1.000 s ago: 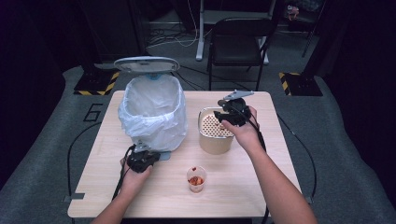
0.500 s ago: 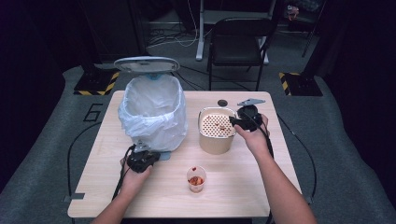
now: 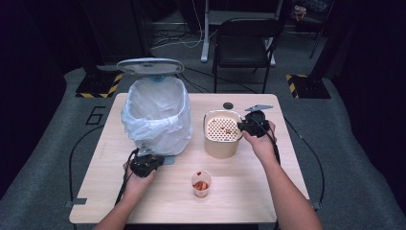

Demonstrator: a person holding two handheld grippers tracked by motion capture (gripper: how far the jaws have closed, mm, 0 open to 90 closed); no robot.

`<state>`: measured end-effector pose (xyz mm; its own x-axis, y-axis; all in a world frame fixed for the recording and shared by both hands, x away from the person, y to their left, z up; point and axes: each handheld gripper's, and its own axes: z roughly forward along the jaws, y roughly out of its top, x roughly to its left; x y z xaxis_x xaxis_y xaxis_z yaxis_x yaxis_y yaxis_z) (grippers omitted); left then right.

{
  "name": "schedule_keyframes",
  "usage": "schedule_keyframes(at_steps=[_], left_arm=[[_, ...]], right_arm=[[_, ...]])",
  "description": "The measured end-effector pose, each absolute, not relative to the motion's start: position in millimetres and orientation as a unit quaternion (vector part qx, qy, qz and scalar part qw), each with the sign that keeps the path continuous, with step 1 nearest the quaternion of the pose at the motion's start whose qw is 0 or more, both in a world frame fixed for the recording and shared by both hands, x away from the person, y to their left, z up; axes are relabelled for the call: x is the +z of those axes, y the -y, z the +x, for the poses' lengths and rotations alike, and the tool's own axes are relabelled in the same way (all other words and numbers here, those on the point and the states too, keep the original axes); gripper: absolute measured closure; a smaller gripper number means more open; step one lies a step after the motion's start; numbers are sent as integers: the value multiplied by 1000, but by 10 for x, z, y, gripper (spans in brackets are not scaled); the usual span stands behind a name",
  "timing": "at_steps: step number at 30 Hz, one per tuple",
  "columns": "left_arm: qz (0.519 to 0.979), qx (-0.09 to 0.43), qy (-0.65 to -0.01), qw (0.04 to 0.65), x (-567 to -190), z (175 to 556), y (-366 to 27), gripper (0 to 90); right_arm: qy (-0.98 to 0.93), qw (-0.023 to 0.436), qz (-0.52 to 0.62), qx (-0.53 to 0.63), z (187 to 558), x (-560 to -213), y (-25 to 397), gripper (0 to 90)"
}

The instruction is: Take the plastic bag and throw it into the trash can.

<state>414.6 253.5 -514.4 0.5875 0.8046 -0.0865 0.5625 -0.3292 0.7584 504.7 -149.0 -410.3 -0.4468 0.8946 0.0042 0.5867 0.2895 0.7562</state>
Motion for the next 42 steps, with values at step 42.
schedule_keyframes(at_steps=[42], left_arm=[[799, 155, -427, 393, -5145, 4150, -2533, 900]], right_arm=[[-813, 162, 413, 378, 4367, -4107, 1836, 842]])
